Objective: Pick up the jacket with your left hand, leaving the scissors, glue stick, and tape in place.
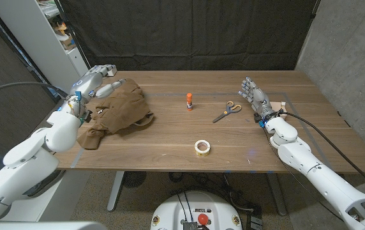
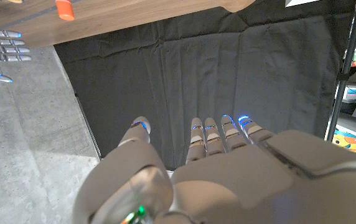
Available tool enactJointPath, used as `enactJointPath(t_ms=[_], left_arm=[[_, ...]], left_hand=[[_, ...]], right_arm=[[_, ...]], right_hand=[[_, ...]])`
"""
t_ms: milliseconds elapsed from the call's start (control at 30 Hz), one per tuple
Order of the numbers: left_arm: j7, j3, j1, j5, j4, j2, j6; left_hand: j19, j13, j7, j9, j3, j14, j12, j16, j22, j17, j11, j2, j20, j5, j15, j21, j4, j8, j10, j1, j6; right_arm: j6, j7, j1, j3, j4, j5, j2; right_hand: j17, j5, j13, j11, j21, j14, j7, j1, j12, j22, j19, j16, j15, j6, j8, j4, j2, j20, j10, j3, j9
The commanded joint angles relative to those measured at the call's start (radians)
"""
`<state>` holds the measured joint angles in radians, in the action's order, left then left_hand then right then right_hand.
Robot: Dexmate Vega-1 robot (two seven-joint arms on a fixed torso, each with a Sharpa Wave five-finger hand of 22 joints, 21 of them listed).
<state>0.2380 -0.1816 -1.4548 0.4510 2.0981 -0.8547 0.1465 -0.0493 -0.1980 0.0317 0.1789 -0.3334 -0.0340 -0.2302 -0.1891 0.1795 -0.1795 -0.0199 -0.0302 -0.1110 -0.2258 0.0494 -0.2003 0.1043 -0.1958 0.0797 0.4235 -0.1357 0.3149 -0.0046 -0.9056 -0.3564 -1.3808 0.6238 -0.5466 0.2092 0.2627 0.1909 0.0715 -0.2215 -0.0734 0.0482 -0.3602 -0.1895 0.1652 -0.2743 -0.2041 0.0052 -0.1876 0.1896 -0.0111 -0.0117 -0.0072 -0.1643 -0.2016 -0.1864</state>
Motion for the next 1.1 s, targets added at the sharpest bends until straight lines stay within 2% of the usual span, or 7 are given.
enactJointPath(t_ms=[33,300,400,467,967,1100], left_arm=[[0.001,0.014,0.011,0.011,-0.013,-0.023,0.057],[0.005,0.012,0.001,0.017,-0.01,-0.037,0.092],[0.005,0.013,-0.002,0.028,-0.007,-0.047,0.108],[0.006,0.021,0.0,0.043,-0.002,-0.053,0.129],[0.001,0.066,0.041,0.061,-0.026,-0.099,0.193],[-0.012,0.098,0.068,0.069,-0.03,-0.12,0.234]], left_hand=[[0.006,-0.004,-0.007,0.005,-0.001,0.001,0.001,-0.004,0.002,-0.003,-0.013,0.007,-0.027,-0.006,0.019,-0.007,0.013,0.004,0.004,0.018,0.006],[0.012,-0.008,-0.027,0.006,0.0,0.0,0.005,-0.005,0.003,-0.005,-0.024,0.022,-0.063,-0.01,0.029,-0.008,0.029,0.012,-0.007,0.034,0.037],[0.01,-0.013,-0.072,0.007,0.0,0.003,0.006,-0.004,0.005,-0.007,-0.03,0.036,-0.085,-0.013,0.035,-0.007,0.042,0.016,-0.015,0.051,0.072],[0.009,-0.015,-0.085,0.008,0.001,0.008,0.007,-0.003,0.005,-0.007,-0.028,0.042,-0.096,-0.015,0.038,-0.006,0.045,0.017,-0.023,0.057,0.087],[0.016,-0.019,-0.1,0.009,0.003,0.013,0.012,-0.003,0.007,-0.009,-0.028,0.056,-0.102,-0.018,0.046,-0.008,0.051,0.012,-0.044,0.068,0.098],[0.02,-0.021,-0.102,0.01,0.004,0.017,0.014,-0.002,0.007,-0.009,-0.034,0.061,-0.103,-0.02,0.047,-0.01,0.053,0.01,-0.054,0.072,0.099]], right_arm=[[-0.007,-0.009,-0.004,-0.002,-0.008,-0.003,0.0],[-0.006,-0.006,-0.004,-0.007,-0.005,-0.006,0.002],[-0.007,-0.007,-0.006,-0.007,-0.006,-0.007,0.001],[-0.009,-0.009,-0.007,-0.006,-0.007,-0.005,0.001],[-0.01,-0.01,-0.017,-0.001,-0.014,-0.001,-0.005],[-0.009,-0.009,-0.02,0.0,-0.015,0.001,-0.006]], right_hand=[[0.001,0.004,0.001,0.002,0.002,-0.009,-0.002,-0.006,-0.008,0.004,-0.008,-0.002,0.003,-0.01,0.007,0.004,0.002,0.002,-0.005,0.002,-0.003],[0.001,0.005,0.001,0.001,0.003,-0.009,-0.004,-0.006,-0.008,0.004,-0.007,-0.002,0.004,-0.011,0.008,0.005,0.002,0.004,-0.006,0.002,-0.003],[0.001,0.005,0.001,0.001,0.004,-0.01,-0.005,-0.006,-0.008,0.004,-0.007,-0.002,0.004,-0.012,0.008,0.005,0.002,0.005,-0.005,0.002,-0.003],[0.001,0.005,0.001,0.001,0.005,-0.01,-0.005,-0.006,-0.008,0.004,-0.008,-0.002,0.005,-0.013,0.008,0.005,0.002,0.005,-0.005,0.003,-0.003],[0.001,0.005,0.001,0.0,0.009,-0.01,-0.007,-0.005,-0.008,0.005,-0.007,-0.002,0.003,-0.016,0.009,0.005,0.003,0.007,-0.006,0.004,-0.003],[0.001,0.005,0.001,0.0,0.01,-0.01,-0.007,-0.005,-0.008,0.005,-0.008,-0.002,0.004,-0.015,0.009,0.005,0.004,0.007,-0.005,0.004,-0.003]])
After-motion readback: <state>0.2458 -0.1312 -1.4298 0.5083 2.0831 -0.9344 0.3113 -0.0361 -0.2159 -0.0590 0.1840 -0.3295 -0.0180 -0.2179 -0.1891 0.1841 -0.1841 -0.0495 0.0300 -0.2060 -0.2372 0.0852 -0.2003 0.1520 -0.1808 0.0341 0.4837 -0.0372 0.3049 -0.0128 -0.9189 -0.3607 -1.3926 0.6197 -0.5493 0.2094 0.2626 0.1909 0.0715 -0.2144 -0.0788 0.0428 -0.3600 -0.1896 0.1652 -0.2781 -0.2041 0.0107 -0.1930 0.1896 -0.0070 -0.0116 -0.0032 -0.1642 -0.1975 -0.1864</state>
